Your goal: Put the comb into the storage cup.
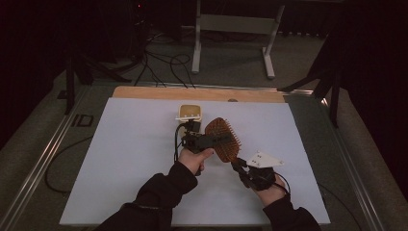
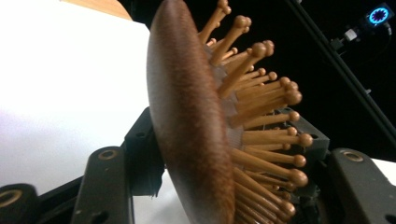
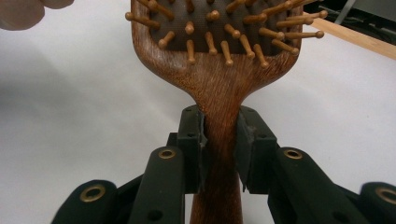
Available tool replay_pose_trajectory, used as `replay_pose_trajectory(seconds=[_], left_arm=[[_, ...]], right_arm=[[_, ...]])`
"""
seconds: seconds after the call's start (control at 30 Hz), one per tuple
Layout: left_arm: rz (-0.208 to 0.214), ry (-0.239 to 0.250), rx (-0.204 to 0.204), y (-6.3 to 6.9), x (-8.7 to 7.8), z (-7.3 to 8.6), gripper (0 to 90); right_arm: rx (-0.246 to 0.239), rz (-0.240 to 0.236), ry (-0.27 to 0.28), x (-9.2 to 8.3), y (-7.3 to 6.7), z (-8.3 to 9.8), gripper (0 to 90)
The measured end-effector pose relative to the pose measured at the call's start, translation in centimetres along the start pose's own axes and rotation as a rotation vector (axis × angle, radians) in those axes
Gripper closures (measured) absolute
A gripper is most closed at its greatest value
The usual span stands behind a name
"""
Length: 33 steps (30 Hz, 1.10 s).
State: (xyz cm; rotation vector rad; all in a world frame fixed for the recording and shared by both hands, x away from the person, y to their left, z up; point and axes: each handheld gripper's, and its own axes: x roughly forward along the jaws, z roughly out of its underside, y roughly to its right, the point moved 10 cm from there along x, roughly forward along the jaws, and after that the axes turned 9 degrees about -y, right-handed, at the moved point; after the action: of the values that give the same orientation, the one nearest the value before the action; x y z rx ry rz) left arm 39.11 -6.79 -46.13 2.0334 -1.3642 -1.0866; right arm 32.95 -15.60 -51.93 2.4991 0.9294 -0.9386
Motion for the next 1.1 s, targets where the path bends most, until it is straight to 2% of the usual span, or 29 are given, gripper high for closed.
replay_pose_trajectory(seconds=[0.3, 0.43, 0.53, 0.67, 0.77, 0.9, 1.07, 1.1], left_arm=[[0.018, 0.005, 0.002, 0.4, -0.2, -0.1, 49.1], [0.022, 0.007, 0.033, 0.7, -0.3, -0.3, 50.1], [0.02, 0.012, 0.082, 1.3, -0.4, -0.3, 50.3], [0.016, 0.012, 0.095, 1.6, -0.4, -0.4, 50.8], [0.022, 0.014, 0.103, 1.7, -0.6, -0.6, 51.2], [0.005, 0.013, 0.129, 2.0, -0.9, -0.9, 51.2], [0.001, 0.019, 0.154, 2.4, -1.5, -1.2, 51.6], [0.001, 0.019, 0.154, 2.4, -1.5, -1.2, 51.7]], right_arm=[[-0.007, 0.002, 0.007, 0.0, -0.1, -0.1, 73.2], [0.0, 0.002, 0.019, -0.1, -0.1, -0.2, 73.0], [0.0, 0.002, 0.03, -0.2, -0.1, -0.3, 72.7], [0.01, -0.013, 0.04, -0.2, -0.2, -0.4, 71.6], [0.02, -0.018, 0.053, -0.2, -0.1, -0.5, 60.0], [0.049, -0.044, 0.048, 0.0, 0.0, -0.4, 43.4], [0.086, -0.08, 0.056, 0.0, 0.1, -0.4, 28.3], [0.086, -0.08, 0.056, 0.0, 0.1, -0.4, 28.3]])
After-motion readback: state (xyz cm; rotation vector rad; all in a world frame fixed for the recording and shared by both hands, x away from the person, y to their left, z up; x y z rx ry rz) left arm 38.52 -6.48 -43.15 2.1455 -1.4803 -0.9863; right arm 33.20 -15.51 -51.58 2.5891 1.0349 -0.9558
